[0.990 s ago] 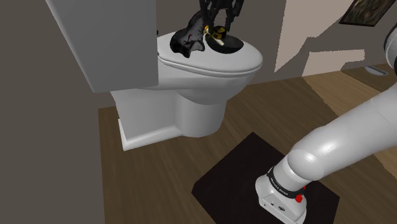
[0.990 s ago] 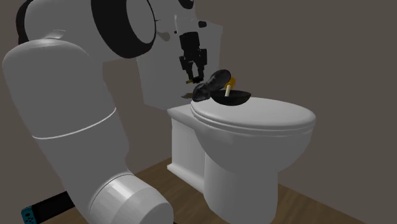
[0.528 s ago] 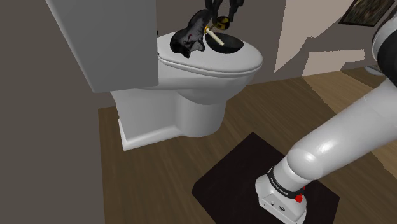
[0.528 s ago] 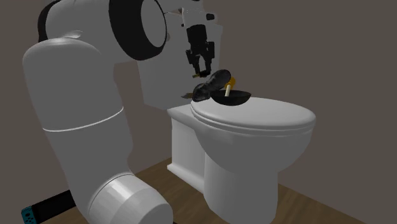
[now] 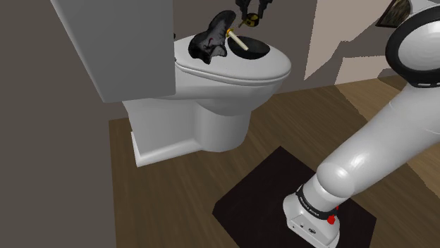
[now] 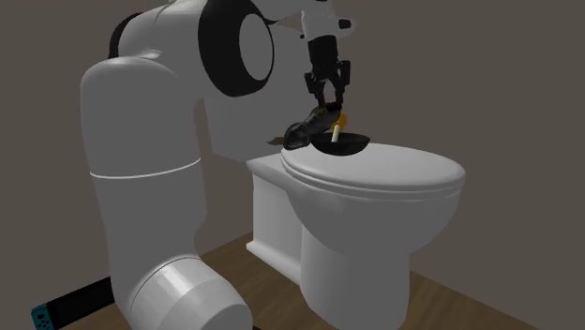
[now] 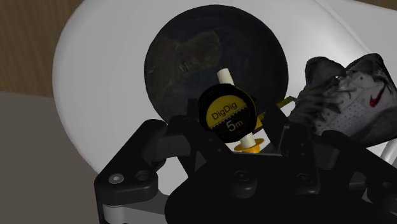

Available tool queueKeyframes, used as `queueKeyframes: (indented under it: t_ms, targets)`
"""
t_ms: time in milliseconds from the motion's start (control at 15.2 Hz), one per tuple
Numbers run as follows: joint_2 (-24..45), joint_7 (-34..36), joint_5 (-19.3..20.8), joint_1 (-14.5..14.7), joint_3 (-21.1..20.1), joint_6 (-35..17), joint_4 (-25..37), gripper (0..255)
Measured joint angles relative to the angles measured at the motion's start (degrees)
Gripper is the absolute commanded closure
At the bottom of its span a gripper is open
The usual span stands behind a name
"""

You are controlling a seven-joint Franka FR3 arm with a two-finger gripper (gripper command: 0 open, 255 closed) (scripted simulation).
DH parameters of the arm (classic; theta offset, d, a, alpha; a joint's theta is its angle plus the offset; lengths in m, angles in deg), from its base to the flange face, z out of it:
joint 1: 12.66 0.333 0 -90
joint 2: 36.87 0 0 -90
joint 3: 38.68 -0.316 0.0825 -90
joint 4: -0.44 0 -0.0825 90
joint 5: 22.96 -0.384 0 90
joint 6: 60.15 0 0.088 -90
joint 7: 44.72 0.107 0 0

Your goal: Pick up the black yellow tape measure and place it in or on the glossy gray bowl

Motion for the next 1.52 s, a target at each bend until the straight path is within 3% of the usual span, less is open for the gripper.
queueKeyframes:
  t_ms: [792,1254,1320,1518]
  targets:
    - [-4.82,0.66,-1.56,-0.57,0.9,-10.88,-15.45,255]
    - [-5.57,0.76,-1.75,-0.61,1.01,-12.29,-17.52,255]
    - [-5.58,0.76,-1.76,-0.61,1.01,-12.3,-17.54,0]
    - [-5.58,0.76,-1.76,-0.6,1.01,-12.29,-17.57,0]
